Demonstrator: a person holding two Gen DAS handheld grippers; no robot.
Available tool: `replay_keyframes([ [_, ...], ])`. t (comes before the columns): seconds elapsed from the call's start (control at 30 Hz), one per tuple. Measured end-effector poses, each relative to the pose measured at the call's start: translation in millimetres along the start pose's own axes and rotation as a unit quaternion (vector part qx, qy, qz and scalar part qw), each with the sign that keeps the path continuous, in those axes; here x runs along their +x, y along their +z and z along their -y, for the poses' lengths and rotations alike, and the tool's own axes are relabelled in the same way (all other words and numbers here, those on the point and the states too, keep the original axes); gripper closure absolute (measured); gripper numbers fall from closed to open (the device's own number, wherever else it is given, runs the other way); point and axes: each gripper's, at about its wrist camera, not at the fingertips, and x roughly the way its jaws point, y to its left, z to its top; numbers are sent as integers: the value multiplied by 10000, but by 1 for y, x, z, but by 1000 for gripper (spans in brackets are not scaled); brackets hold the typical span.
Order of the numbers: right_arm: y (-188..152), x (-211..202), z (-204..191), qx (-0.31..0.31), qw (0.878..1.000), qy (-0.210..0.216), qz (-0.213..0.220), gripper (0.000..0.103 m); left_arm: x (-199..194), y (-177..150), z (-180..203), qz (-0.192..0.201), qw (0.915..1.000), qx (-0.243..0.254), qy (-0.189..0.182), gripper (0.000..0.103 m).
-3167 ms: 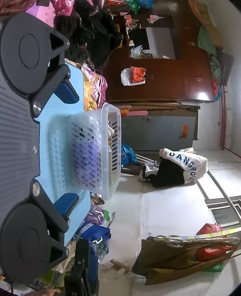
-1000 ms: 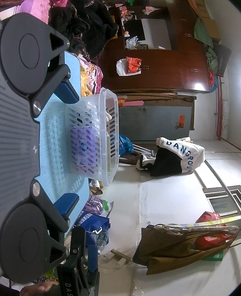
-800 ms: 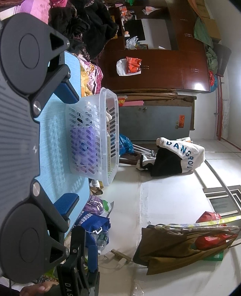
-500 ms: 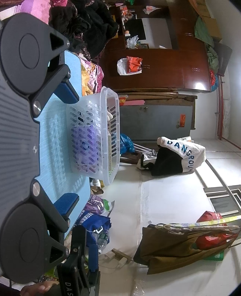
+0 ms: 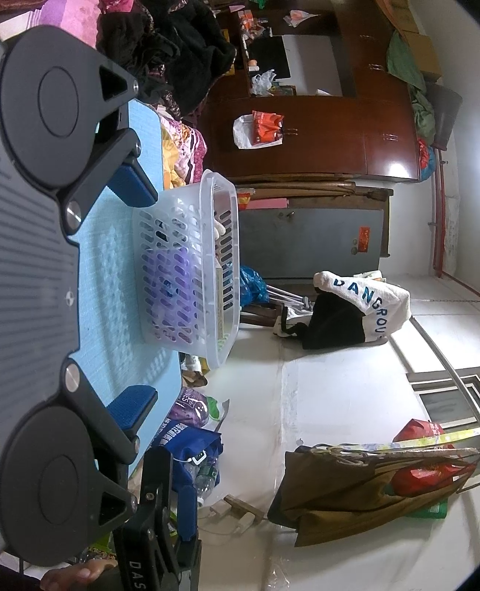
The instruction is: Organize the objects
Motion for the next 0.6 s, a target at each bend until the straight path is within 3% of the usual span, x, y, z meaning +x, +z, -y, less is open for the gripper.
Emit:
replay_keyframes([
  [0.6, -1, 2, 2, -13, 10000, -2, -20, 0, 0, -2, 6, 42, 10000, 83, 11, 0],
])
